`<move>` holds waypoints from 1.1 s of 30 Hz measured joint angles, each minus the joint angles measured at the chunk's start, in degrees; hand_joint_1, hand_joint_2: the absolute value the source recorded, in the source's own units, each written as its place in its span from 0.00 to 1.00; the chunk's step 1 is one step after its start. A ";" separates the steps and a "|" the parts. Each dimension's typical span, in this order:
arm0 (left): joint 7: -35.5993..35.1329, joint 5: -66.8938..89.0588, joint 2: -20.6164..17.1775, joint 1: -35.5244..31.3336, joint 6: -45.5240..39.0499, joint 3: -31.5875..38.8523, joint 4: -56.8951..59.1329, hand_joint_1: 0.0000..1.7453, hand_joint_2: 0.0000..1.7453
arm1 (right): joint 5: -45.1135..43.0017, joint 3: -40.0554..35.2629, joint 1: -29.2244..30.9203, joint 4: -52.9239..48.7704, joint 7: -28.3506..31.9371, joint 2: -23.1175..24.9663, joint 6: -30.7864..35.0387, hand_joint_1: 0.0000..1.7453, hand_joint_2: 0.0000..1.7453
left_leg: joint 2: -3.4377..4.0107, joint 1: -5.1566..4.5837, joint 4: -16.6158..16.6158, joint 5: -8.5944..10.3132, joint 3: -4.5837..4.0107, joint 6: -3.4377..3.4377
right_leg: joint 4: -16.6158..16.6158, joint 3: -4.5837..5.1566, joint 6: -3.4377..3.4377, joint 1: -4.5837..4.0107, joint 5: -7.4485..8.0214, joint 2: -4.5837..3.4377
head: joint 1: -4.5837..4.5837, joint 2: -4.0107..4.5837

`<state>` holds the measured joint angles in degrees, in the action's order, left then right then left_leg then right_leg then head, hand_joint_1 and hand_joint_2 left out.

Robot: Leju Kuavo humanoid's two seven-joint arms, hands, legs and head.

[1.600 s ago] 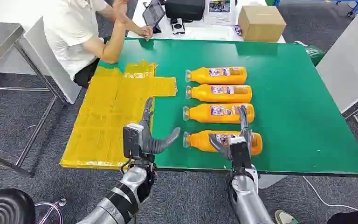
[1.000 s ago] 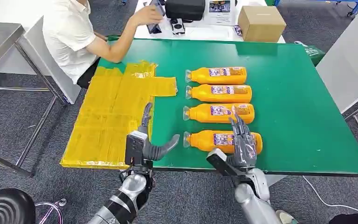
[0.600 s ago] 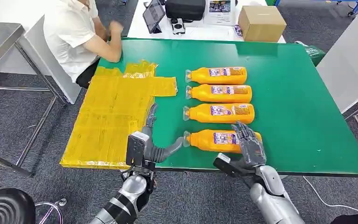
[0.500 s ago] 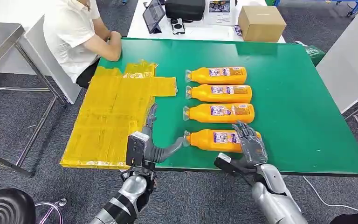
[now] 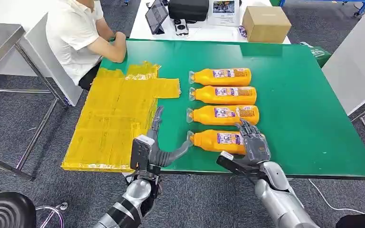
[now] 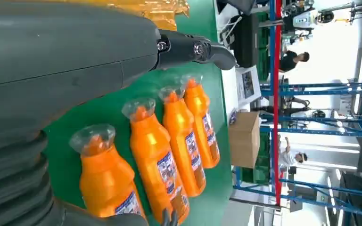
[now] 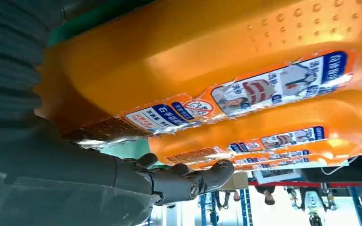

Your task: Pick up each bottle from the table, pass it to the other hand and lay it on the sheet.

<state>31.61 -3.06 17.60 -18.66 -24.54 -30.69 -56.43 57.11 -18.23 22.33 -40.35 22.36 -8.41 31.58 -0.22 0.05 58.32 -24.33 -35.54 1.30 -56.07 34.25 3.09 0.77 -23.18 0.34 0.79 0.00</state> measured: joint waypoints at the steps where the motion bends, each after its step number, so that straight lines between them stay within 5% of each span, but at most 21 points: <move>1: 0.00 -0.07 0.07 0.00 0.13 -0.11 0.00 0.00 1.00 | -0.09 -0.09 0.20 0.44 0.26 0.18 -0.33 0.00 1.00 | 0.00 0.00 0.00 0.00 0.01 0.00 | 0.00 0.00 0.00 0.00 0.00 0.00 | 0.02 0.00; 19: -3.37 -4.68 0.50 0.42 4.83 -0.39 -0.02 0.00 1.00 | -1.79 -1.38 2.62 5.05 1.29 1.73 -2.88 0.00 1.00 | 0.05 0.00 0.00 -0.02 0.43 0.00 | 0.05 -0.34 -0.01 0.00 0.00 -0.05 | 0.02 0.00; 33: -6.60 -6.60 0.46 1.14 7.34 -2.08 -1.20 0.00 1.00 | 0.00 -3.17 3.60 5.97 -6.91 0.90 -8.17 0.00 1.00 | 0.14 -0.01 -0.02 -0.12 1.07 0.10 | 0.15 -0.35 -0.03 0.01 -0.03 -0.11 | 0.02 0.00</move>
<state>25.00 -9.66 18.05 -17.52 -17.20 -32.76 -57.64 57.11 -21.40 25.93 -34.38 15.45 -7.52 23.41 -0.08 0.04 58.30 -24.45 -34.47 1.40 -55.92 33.90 3.06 0.78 -23.21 0.22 0.81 0.00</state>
